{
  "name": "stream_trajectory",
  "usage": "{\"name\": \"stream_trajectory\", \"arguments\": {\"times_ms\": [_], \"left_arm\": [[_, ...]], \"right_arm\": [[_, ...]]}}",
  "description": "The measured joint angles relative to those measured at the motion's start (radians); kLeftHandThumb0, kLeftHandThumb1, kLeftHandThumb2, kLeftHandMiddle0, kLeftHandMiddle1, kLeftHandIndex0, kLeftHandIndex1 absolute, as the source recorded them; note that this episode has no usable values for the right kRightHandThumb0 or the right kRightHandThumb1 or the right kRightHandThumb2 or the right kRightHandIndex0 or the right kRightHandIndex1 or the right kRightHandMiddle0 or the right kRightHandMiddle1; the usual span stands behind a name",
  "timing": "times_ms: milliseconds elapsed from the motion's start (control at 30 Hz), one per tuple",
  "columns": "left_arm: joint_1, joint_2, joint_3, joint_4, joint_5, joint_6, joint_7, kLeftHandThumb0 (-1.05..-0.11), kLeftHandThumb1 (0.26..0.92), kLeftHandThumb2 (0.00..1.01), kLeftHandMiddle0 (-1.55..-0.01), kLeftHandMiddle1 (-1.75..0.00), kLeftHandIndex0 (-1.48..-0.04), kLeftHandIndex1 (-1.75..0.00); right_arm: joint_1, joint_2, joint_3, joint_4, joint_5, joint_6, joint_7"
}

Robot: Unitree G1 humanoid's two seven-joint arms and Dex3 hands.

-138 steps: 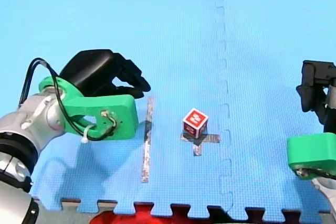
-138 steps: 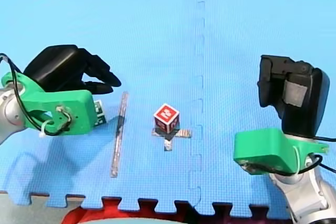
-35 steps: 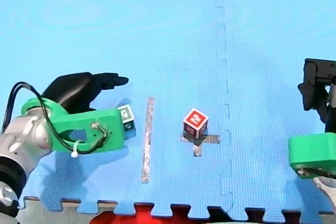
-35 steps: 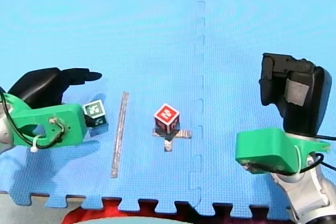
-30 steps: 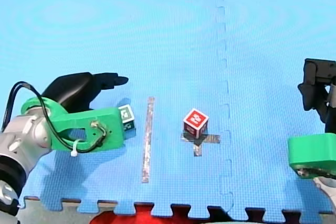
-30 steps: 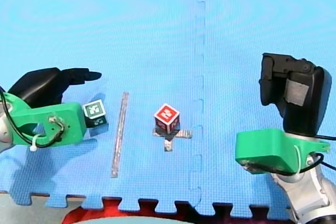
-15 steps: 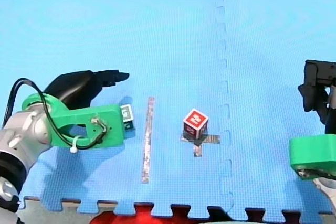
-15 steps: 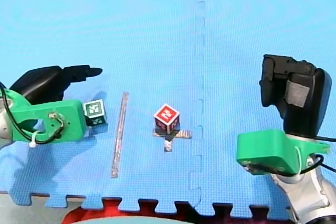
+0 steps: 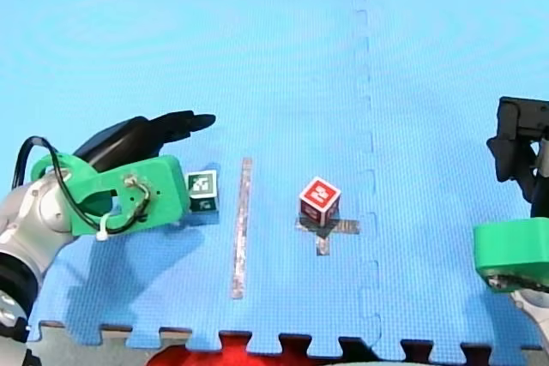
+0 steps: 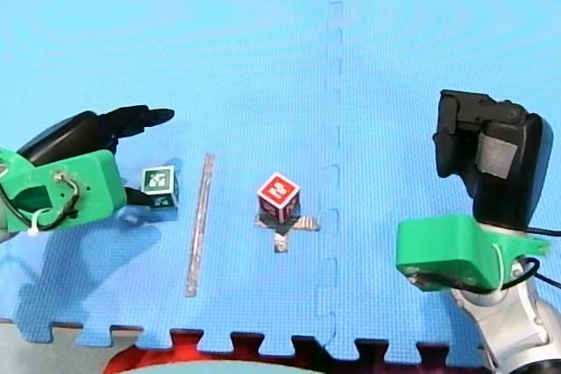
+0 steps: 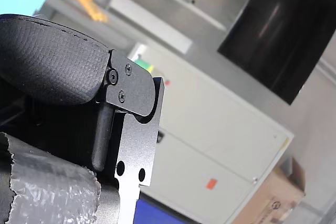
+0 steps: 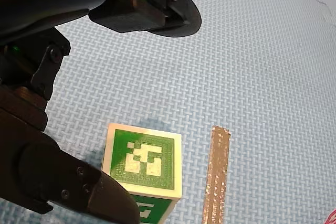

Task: Stack cube left

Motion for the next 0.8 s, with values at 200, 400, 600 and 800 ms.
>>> {"name": "stream_trajectory", "arguments": {"times_ms": [200, 400, 600, 800], "left_arm": [[0.002, -0.002, 0.003, 0.001, 0.001, 0.000, 0.007, -0.526, 0.648, 0.00, -0.71, -1.75, -0.30, -0.01], [0.002, -0.008, 0.000, 0.001, 0.012, 0.019, 0.042, -0.745, 0.650, 0.01, -0.73, -1.75, -0.42, -0.03], [0.001, -0.009, -0.007, 0.001, 0.026, 0.043, 0.049, -0.789, 0.652, 0.00, -0.77, -1.75, -0.43, -0.02], [-0.004, -0.008, -0.018, -0.003, 0.035, 0.061, 0.040, -0.782, 0.649, 0.00, -0.84, -1.75, -0.52, -0.05]], "right_arm": [[0.001, 0.000, -0.002, -0.009, 0.003, 0.000, 0.005], [0.003, 0.000, -0.004, -0.013, 0.003, 0.000, 0.006], [0.000, 0.000, -0.004, -0.012, 0.001, 0.002, 0.004], [0.000, -0.003, -0.007, -0.020, -0.006, 0.012, -0.001]]}}
